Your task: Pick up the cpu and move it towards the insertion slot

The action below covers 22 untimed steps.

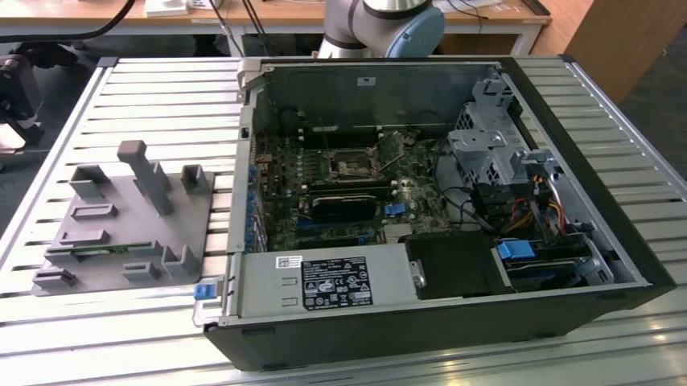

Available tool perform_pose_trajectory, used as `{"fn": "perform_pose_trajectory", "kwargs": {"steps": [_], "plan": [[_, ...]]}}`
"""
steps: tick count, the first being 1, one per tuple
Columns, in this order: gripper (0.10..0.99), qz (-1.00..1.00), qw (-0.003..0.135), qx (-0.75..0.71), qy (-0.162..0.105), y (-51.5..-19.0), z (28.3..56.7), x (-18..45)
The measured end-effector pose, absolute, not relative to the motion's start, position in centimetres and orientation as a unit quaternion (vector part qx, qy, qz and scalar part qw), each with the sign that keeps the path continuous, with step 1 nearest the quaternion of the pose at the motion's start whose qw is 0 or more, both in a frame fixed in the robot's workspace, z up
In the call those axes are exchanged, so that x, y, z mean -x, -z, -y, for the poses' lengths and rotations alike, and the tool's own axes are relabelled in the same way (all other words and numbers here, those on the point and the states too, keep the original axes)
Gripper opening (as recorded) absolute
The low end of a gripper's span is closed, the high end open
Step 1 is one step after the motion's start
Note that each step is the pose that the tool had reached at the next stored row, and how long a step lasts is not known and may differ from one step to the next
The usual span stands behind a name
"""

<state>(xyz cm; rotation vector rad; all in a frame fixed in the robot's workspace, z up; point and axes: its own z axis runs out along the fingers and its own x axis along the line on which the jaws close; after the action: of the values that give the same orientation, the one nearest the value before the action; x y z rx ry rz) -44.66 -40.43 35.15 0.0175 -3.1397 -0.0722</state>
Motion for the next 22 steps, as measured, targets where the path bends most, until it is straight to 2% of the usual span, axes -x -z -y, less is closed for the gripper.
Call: {"fn": "perform_pose_trajectory", "kwargs": {"steps": [22], "plan": [[0.545,1.000,0.000,-0.006,0.023,-38.5,40.4,44.7]]}}
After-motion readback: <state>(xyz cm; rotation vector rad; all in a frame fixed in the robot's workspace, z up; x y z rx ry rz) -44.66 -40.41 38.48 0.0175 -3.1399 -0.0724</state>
